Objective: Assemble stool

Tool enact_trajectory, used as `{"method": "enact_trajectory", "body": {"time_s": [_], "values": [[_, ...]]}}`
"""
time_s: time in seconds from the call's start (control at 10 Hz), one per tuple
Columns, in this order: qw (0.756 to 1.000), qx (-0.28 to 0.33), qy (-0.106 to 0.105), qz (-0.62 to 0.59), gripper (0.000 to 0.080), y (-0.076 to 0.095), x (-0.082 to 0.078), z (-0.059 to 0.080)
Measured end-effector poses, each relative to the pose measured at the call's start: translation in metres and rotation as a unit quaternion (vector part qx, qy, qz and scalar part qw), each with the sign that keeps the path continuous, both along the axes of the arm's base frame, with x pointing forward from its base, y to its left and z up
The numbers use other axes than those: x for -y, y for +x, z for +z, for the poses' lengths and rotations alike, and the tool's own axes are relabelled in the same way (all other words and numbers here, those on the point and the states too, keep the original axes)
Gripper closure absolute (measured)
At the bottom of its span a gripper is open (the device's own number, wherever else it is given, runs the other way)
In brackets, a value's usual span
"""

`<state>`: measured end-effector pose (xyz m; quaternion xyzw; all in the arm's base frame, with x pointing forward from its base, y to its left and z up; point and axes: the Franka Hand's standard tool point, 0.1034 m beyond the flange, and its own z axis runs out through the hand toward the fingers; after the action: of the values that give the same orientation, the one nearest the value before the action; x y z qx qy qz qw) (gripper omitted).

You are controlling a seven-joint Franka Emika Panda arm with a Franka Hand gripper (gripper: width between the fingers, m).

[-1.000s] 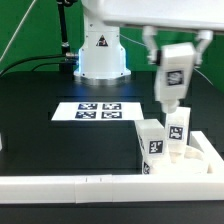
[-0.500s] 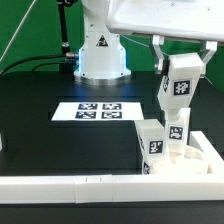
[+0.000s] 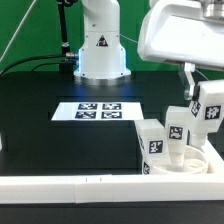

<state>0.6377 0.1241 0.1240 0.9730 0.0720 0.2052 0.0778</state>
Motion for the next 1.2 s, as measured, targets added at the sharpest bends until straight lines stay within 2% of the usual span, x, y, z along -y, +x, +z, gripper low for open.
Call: {"method": "enact_trajectory", "body": {"time_s": [1.2], "values": [[1.000, -0.006, 0.011, -0.017, 0.0475, -0.007, 0.002, -0.044]]}}
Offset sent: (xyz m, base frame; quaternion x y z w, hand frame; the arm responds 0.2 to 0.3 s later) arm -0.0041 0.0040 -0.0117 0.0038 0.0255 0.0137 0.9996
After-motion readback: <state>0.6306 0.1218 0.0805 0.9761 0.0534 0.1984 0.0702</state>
